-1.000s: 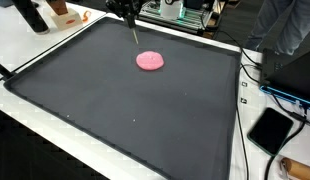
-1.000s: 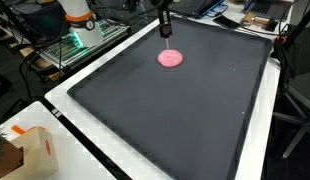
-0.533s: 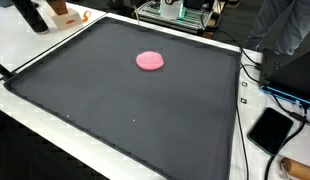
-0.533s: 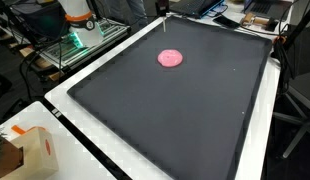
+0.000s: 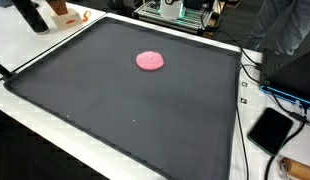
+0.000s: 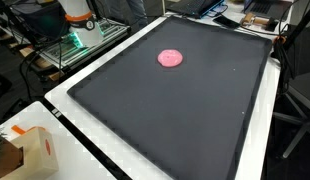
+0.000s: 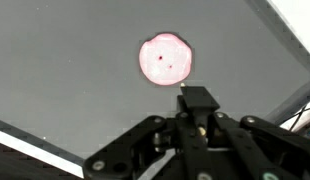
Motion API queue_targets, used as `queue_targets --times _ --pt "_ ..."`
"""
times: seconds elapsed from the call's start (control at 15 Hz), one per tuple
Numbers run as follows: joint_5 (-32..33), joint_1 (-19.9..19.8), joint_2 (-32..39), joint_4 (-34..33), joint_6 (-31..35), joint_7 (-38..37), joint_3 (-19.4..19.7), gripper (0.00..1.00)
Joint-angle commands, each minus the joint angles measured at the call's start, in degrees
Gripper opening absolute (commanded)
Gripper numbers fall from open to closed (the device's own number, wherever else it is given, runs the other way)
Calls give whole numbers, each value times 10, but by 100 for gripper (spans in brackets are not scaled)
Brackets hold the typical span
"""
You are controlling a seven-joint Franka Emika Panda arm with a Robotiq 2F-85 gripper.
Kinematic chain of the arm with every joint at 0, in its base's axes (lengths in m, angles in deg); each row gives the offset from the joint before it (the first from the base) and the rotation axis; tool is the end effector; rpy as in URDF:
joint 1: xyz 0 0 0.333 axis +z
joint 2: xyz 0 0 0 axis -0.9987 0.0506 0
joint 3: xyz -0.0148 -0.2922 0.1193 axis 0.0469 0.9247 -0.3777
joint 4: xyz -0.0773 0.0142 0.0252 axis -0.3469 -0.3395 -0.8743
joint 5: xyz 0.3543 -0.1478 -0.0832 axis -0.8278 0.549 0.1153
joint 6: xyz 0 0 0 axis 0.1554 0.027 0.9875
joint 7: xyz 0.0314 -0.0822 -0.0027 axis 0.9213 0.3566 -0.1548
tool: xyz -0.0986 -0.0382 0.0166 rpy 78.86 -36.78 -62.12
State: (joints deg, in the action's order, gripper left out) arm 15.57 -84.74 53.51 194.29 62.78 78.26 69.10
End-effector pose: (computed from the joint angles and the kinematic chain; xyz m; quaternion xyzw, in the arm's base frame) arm 0.4745 0.0403 0.4671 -0.9376 -0.3440 -0.0296 0.0405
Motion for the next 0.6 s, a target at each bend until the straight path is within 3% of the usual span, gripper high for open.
queue_targets --times 0.0,0.07,0.13,0.53 --pt "31 17 -17 -3 -29 -20 -2 3" --pt "12 18 -6 -4 -10 -7 9 3" --pt "13 21 -7 -6 -11 -8 9 12" --pt "13 21 -4 -6 -11 -8 11 12"
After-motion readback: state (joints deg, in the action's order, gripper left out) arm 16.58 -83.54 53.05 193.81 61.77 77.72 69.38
